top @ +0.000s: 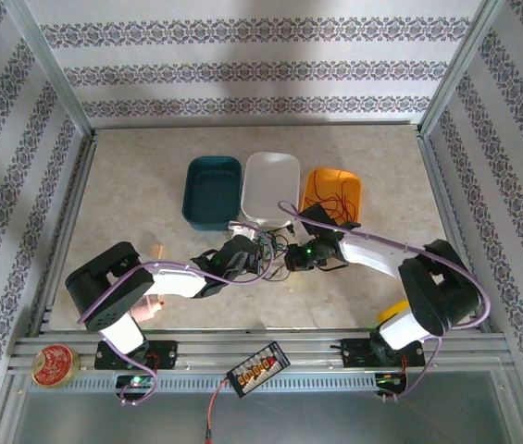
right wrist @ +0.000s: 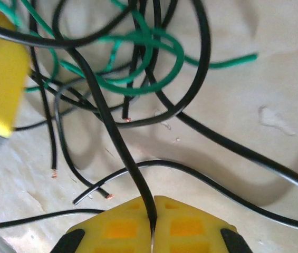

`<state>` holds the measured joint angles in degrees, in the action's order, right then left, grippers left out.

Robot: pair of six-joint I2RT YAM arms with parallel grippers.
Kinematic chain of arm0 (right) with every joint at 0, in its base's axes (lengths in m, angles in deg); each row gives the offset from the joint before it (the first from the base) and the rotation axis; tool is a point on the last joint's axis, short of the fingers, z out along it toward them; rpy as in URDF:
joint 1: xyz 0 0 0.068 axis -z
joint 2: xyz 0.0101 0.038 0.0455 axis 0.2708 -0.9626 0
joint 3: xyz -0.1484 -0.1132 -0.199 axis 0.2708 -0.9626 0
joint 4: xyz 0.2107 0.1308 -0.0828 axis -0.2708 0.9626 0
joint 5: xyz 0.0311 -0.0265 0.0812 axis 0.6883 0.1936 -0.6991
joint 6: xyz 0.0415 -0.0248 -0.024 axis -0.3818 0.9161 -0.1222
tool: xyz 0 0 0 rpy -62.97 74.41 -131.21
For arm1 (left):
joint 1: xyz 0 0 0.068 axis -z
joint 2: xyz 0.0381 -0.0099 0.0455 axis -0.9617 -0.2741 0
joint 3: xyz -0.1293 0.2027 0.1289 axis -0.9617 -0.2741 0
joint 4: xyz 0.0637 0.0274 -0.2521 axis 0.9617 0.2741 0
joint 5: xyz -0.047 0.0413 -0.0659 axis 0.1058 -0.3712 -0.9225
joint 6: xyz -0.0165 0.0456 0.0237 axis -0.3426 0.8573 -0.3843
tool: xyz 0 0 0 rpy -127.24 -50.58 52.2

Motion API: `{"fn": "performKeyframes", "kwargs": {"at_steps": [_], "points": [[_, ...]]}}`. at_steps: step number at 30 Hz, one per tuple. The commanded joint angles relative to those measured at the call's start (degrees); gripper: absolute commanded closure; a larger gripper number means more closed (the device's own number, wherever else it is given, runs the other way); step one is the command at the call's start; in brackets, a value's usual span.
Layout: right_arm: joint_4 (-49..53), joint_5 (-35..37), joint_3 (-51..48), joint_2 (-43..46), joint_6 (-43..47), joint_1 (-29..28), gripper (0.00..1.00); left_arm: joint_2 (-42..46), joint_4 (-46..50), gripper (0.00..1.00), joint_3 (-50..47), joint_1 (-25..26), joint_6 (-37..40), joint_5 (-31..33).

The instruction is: Untangle the cables

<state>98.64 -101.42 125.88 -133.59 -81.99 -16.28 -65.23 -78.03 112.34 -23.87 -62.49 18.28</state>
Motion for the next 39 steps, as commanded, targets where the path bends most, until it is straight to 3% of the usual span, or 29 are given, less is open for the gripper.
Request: {"fn": "performKeyframes", "kwargs": {"at_steps": [1,11,18,21,27,39], "points": [[-0.56,6.35,-0.19,9.0,-2.33,0.53,1.0,0.33,2.95,0.74,-0.77,0.76,-1.3,2.69],[1.99,29.3,3.27,29.18,-2.17,1.11,1.0,-1.28,6.04,0.9,1.41,0.68,-2.19,3.49],[-0.14,37.36,5.24,38.76,-2.12,3.62,1.0,-0.17,5.53,0.98,-0.06,0.56,-3.42,4.84],[-2.76,36.54,6.15,41.77,-2.81,5.6,1.0,0.22,5.3,1.0,-0.58,0.5,-3.77,5.32],[-8.48,27.75,13.33,41.63,-3.01,8.95,1.0,0.37,5.16,1.0,-0.82,0.5,-3.87,5.5],[-16.71,16.51,24.02,25.65,-5.41,10.97,1.0,0.76,5.0,1.0,-1.25,0.43,-3.96,5.79]]}}
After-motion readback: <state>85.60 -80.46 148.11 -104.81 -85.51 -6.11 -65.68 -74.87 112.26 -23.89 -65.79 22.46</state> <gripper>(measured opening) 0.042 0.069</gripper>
